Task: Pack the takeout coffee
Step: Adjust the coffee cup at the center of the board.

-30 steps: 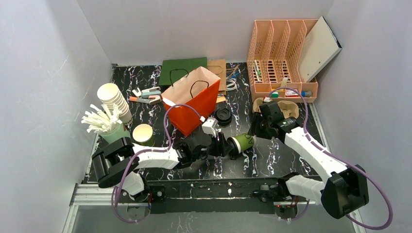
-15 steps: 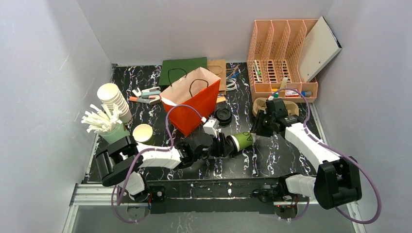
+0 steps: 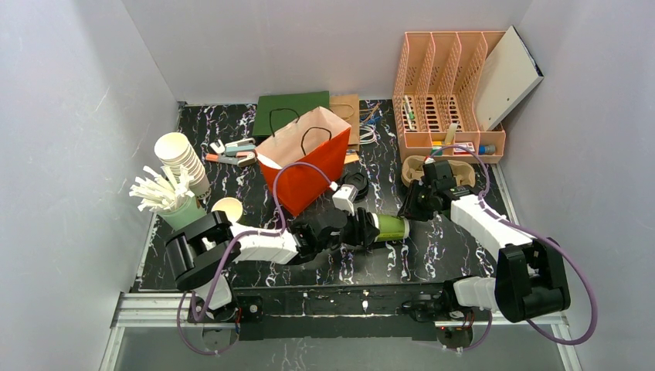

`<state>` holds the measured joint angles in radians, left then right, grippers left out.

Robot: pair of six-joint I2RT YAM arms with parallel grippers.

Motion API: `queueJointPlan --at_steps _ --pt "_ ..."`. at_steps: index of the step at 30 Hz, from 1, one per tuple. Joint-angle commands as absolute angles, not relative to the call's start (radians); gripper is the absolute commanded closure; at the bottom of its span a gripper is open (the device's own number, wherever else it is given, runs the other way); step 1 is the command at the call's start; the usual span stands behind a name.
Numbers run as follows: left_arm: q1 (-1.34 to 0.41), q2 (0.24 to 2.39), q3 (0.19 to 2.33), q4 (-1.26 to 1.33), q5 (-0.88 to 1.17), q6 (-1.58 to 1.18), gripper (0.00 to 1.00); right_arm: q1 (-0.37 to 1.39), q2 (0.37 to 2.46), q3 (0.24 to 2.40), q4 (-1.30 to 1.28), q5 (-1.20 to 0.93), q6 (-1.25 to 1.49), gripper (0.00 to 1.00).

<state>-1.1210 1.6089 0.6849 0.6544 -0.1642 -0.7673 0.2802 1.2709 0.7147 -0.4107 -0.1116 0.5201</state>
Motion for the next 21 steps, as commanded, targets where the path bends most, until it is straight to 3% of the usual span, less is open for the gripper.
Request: queueJointPlan --at_steps 1,8,21 --pt "-1.121 1.635 0.749 0.686 -0.15 -0.712 0.53 0.275 1.259 0.708 -0.394 -0.157 0.52 0.64" --pt "-1.122 1.667 0.783 0.668 -0.142 -0.709 0.53 0.275 1.214 0.716 -0.428 -0.163 0.519 0.59" --pt "-1.123 1.601 0.918 0.381 -0.255 -0.545 0.65 0.275 1.195 0.701 -0.423 -0.265 0.545 0.6"
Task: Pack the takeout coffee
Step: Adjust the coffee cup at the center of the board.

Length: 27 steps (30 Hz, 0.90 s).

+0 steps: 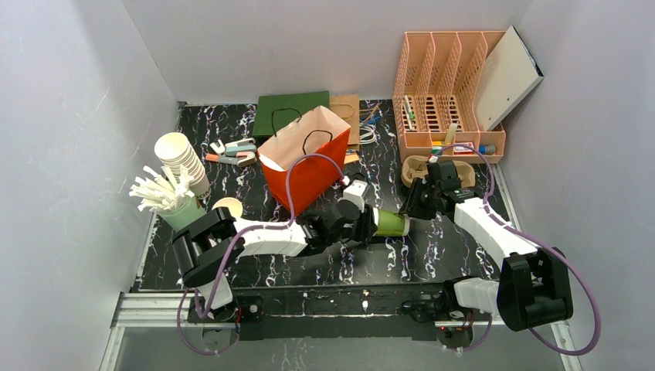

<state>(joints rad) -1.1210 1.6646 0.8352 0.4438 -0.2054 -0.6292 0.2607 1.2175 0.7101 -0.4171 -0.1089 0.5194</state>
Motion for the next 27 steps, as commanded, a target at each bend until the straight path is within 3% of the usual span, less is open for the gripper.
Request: queueJointPlan --at_steps 1,14,17,27 --pt "-1.122 1.592 0.933 0.354 -0.259 -0.528 0.66 0.276 1.196 0.697 -0.418 -0.273 0.549 0.59" --pt "-1.146 1.537 1.18 -0.032 -0.209 -0.24 0.68 0.283 1.244 0.683 -0.291 -0.435 0.628 0.48" --pt "-1.162 1.547 1.225 -0.098 -0.213 -0.194 0.69 0.285 1.235 0.678 -0.272 -0.422 0.651 0.4" --pt "-1.238 1.573 1.237 -0.176 -0.45 0.079 0.69 0.285 1.182 0.698 -0.308 -0.284 0.578 0.31"
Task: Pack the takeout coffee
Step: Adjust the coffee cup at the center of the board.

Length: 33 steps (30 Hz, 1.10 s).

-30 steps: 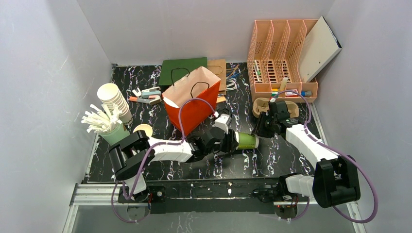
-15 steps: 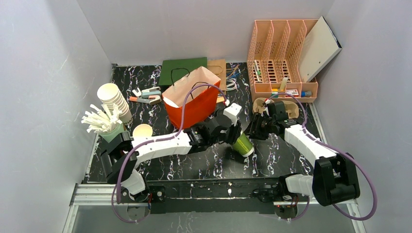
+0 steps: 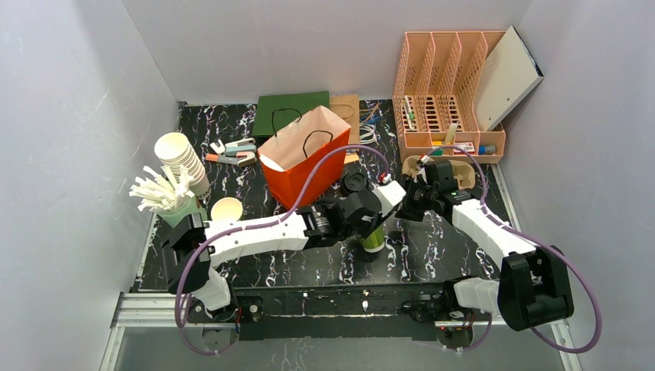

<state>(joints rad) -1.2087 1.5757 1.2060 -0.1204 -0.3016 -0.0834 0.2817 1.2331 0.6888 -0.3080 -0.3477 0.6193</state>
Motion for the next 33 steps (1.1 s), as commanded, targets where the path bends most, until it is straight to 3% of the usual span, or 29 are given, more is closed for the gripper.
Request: queueJointPlan --at_steps 1,8,15,27,33 --pt "-1.253 1.582 1.236 -0.177 -0.505 0.121 0.69 0.285 1.172 0.695 -0.312 -0.262 0.572 0.31" --pt "-1.337 1.637 1.234 -0.172 -0.821 0.285 0.69 0.285 1.068 0.65 -0.299 -0.179 0.58 0.3" --pt "-1.37 1.705 1.19 -0.098 -0.957 0.285 0.68 0.285 1.015 0.628 -0.295 -0.149 0.594 0.3" --pt "-1.373 1.636 1.16 -0.152 -0.794 0.137 0.35 0.284 1.002 0.64 -0.308 -0.158 0.586 0.28" --pt "-1.371 1.55 1.231 -0.21 -0.725 0.076 0.29 0.284 1.012 0.68 -0.303 -0.274 0.527 0.31"
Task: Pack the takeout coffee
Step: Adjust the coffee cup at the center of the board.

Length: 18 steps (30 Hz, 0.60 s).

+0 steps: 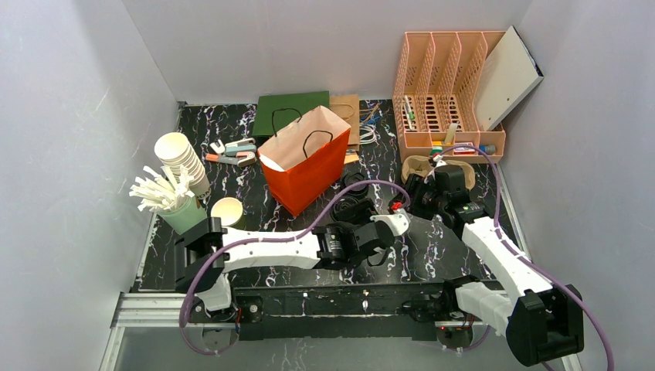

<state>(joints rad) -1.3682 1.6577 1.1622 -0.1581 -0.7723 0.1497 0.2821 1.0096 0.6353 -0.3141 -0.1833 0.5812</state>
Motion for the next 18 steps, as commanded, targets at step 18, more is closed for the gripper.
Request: queueJointPlan --at_steps 18 --pt "-1.146 1.22 1.033 -0.3 -0.505 -0.485 0.59 0.288 1.178 0.758 -0.098 -0.713 0.516 0.55"
